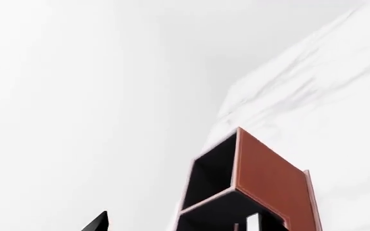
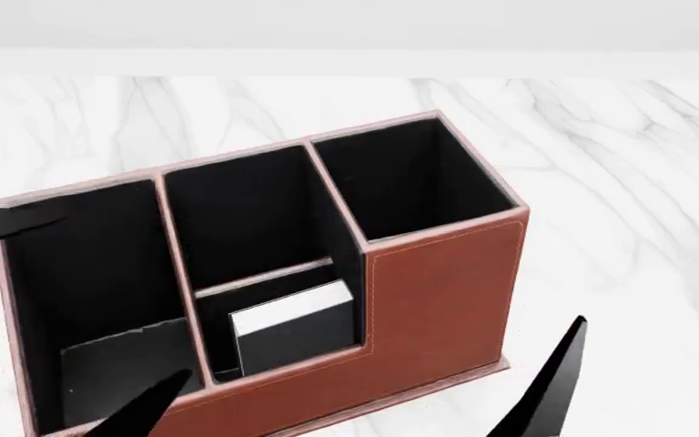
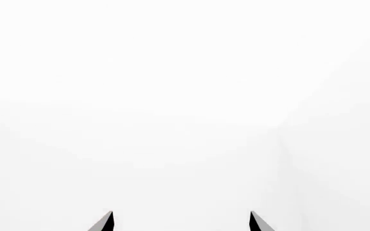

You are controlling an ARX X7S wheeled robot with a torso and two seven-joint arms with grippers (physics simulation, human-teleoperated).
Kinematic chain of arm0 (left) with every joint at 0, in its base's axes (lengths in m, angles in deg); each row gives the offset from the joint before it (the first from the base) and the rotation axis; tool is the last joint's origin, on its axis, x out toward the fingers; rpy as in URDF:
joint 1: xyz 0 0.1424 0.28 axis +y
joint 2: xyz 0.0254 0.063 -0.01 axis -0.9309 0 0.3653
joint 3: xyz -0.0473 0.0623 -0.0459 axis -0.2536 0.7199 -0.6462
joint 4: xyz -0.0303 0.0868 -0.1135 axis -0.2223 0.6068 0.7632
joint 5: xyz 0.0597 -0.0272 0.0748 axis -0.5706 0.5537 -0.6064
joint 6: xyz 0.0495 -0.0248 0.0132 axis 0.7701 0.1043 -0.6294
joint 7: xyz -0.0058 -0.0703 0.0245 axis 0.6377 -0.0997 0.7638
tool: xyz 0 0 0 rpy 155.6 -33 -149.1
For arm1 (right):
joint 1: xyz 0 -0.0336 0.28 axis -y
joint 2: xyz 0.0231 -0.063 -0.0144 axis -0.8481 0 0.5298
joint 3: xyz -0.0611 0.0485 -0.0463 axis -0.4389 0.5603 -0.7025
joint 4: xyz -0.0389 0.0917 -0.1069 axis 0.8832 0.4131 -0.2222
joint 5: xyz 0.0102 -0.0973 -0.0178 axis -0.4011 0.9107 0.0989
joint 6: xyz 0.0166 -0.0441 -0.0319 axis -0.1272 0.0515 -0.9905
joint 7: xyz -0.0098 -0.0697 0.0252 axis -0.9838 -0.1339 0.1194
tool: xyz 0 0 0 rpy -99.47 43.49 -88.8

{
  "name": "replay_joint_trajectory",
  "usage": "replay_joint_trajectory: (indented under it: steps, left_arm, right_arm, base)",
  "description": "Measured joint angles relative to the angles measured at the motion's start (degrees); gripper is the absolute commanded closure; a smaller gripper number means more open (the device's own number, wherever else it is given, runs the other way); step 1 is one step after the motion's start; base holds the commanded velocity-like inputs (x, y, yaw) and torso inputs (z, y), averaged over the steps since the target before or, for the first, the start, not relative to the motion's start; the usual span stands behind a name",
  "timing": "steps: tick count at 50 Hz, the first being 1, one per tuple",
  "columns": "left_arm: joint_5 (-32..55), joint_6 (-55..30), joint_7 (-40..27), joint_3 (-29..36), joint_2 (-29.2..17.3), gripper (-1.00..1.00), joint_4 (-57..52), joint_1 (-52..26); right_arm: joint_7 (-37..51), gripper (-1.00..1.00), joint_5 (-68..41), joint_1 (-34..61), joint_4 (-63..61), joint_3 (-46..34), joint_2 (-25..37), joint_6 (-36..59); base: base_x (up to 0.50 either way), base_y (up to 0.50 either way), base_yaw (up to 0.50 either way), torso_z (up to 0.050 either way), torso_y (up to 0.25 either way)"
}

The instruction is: Pick up the book and place it in the back compartment of the caddy.

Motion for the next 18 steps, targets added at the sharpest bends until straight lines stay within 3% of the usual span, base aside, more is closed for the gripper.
replay_joint_trajectory:
  steps: [18]
  left_arm:
    - [2.88,12.14,5.06,-9.85,6.37,-1.0,-0.73,3.63]
  right_arm:
    - [0.81,-1.0,0.84,-1.63,0.16,0.46,0.75,-3.01]
  base:
    - [0.0,0.0,0.0,0.0,0.0]
